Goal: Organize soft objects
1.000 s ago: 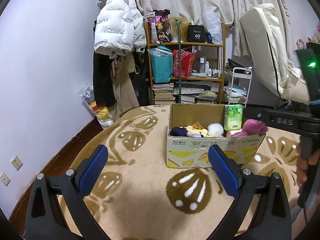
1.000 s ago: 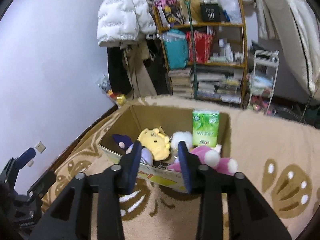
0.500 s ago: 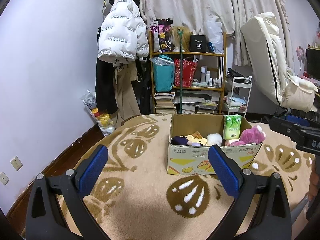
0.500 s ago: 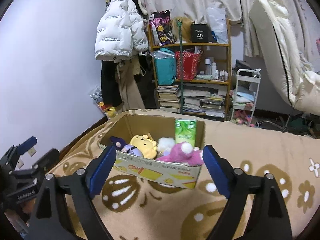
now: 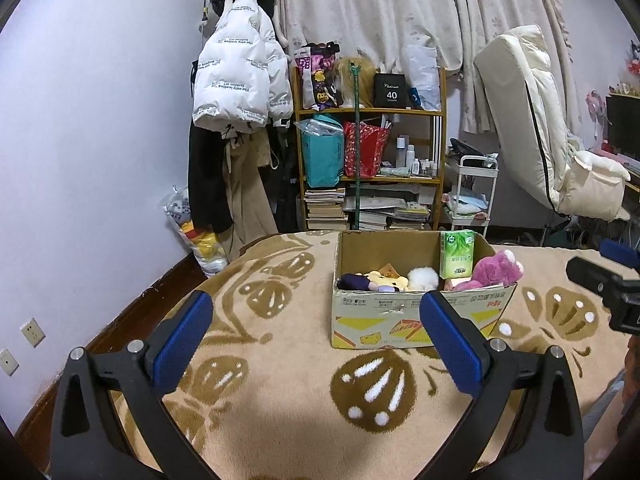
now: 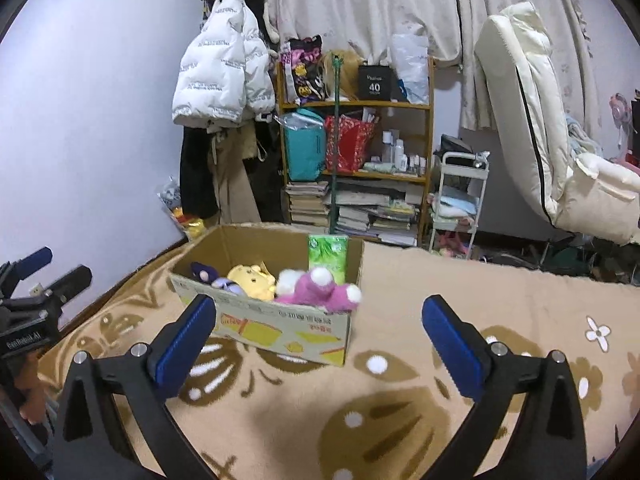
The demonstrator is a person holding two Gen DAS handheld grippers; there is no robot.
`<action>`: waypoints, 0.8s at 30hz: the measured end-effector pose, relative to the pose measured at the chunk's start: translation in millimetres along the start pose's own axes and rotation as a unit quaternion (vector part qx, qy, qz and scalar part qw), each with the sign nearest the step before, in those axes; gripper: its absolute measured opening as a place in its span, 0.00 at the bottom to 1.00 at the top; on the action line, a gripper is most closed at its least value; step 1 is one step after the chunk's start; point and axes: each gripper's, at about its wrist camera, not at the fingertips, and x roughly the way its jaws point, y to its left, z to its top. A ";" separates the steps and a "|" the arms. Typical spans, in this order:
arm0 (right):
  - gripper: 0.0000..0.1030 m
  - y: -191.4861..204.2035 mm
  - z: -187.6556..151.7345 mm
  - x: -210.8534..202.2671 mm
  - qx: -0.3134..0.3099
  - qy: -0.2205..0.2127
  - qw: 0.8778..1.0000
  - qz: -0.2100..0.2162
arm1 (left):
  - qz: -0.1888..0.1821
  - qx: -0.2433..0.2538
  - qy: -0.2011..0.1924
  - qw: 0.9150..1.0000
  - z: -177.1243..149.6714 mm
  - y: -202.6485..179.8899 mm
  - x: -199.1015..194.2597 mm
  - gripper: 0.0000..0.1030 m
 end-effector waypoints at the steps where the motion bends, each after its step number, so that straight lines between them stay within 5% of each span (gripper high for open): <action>1: 1.00 -0.7 -0.5 0.8 0.003 0.002 1.000 0.002 | -0.001 -0.002 0.000 1.000 -0.2 0.5 -1.0 0.99; 24: 1.00 -20.3 3.6 -13.0 0.038 -0.034 0.999 -0.019 | 0.001 0.001 -0.002 1.000 -3.1 -2.0 1.0 0.99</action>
